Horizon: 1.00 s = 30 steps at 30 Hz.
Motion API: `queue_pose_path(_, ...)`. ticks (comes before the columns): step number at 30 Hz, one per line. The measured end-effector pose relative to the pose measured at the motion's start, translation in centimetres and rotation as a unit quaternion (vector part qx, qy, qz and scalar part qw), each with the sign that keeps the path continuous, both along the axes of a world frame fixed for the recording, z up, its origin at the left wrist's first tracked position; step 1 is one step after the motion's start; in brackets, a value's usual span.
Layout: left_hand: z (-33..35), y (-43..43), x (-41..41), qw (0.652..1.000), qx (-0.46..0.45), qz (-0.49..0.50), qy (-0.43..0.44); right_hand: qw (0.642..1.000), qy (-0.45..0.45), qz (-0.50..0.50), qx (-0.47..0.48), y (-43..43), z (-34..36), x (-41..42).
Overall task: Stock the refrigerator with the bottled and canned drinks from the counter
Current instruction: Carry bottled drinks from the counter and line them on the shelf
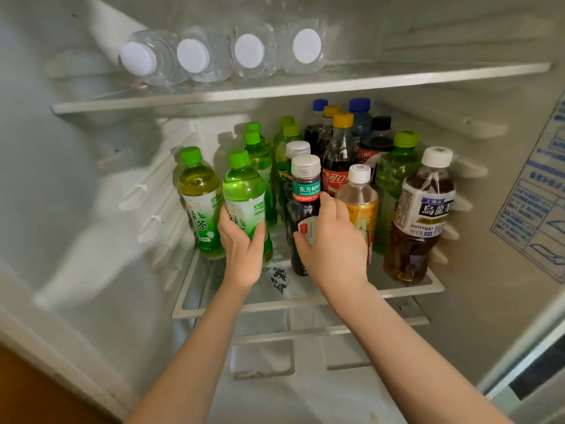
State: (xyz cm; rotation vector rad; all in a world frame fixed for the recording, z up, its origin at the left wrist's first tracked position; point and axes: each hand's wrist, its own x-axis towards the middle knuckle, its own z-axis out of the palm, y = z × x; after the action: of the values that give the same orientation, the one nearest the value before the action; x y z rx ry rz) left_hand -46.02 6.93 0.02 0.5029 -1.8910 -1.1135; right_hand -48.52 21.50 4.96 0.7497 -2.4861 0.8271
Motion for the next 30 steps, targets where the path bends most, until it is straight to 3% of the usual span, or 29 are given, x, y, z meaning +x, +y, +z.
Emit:
queue_pose_path(4,-0.2,-0.8,-1.1,0.999,-0.024,0.001,-0.022,1.000,0.024,-0.012,0.013,0.1,0.3,-0.4)
queue_pose_path(13,-1.6,-1.5,-1.1,0.999,0.012,-0.039,0.002,0.999,0.041,-0.019,-0.014,0.1,-0.3,-0.7)
queue_pose_path(22,-1.6,-1.0,-2.2,0.996,-0.029,0.074,-0.044,0.997,0.061,-0.002,-0.040,0.5,0.2,-0.8)
queue_pose_path(27,-1.8,-1.5,-1.9,0.999,-0.009,0.029,-0.017,0.981,0.137,0.028,-0.137,1.2,2.6,-1.1)
queue_pose_path(30,-1.7,-1.4,-1.9,1.000,-0.015,0.018,-0.004,0.971,0.206,-0.004,-0.121,1.0,3.9,-2.0)
